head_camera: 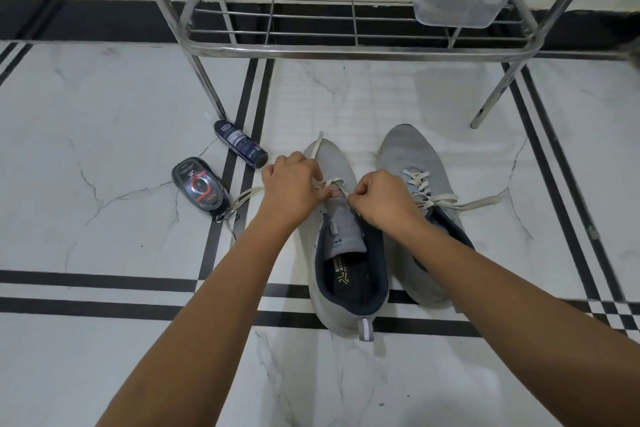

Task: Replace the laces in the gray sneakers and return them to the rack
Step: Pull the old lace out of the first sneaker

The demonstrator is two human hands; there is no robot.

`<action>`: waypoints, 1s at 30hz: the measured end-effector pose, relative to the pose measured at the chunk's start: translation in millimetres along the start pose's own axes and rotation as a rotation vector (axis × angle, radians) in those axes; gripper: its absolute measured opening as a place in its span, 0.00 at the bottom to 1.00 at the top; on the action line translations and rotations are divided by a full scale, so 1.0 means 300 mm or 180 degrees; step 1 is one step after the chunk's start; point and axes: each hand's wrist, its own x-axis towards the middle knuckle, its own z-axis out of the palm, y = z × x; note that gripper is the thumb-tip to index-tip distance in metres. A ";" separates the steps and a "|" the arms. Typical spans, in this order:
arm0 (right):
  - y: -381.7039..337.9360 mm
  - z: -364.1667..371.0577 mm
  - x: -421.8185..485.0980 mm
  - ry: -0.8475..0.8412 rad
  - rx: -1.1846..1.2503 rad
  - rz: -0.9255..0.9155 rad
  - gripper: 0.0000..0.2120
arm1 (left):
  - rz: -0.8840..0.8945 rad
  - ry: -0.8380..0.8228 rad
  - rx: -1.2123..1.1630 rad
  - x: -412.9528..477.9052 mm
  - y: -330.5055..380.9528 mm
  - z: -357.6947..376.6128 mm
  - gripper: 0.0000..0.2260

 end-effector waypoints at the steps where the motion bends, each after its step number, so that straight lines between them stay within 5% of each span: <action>1: -0.002 0.001 0.000 -0.0012 0.0021 0.0012 0.08 | -0.0041 -0.0065 0.0048 -0.011 0.002 0.004 0.17; 6: -0.005 0.004 0.000 -0.0033 0.0114 0.0054 0.08 | -0.0182 -0.0175 0.0049 -0.016 0.027 0.014 0.11; 8: -0.004 -0.004 -0.001 -0.0057 0.0164 0.0077 0.07 | -0.0442 -0.0115 -0.0840 -0.007 0.026 -0.013 0.06; 14: -0.035 -0.021 -0.013 -0.0269 0.0431 -0.0066 0.03 | -0.1151 -0.1206 -0.3529 -0.030 0.074 -0.132 0.04; 17: -0.069 -0.062 -0.035 -0.0699 0.1093 -0.0050 0.05 | -0.1164 -0.1022 -0.4709 -0.016 0.087 -0.184 0.04; 19: -0.078 -0.093 -0.049 -0.1204 0.1602 0.0122 0.09 | -0.1239 -0.0850 -0.4954 -0.003 0.085 -0.179 0.12; 24: -0.072 -0.139 -0.054 -0.1679 0.1923 0.0150 0.02 | -0.1118 -0.0490 -0.3952 0.015 0.078 -0.129 0.13; 27: -0.054 -0.150 0.013 -0.0827 0.2276 0.0656 0.05 | -0.0860 -0.0089 -0.2860 0.030 0.037 -0.106 0.10; 30: -0.021 -0.157 0.060 -0.0040 0.2582 0.1153 0.10 | -0.0432 -0.0280 -0.1442 0.033 0.005 -0.058 0.09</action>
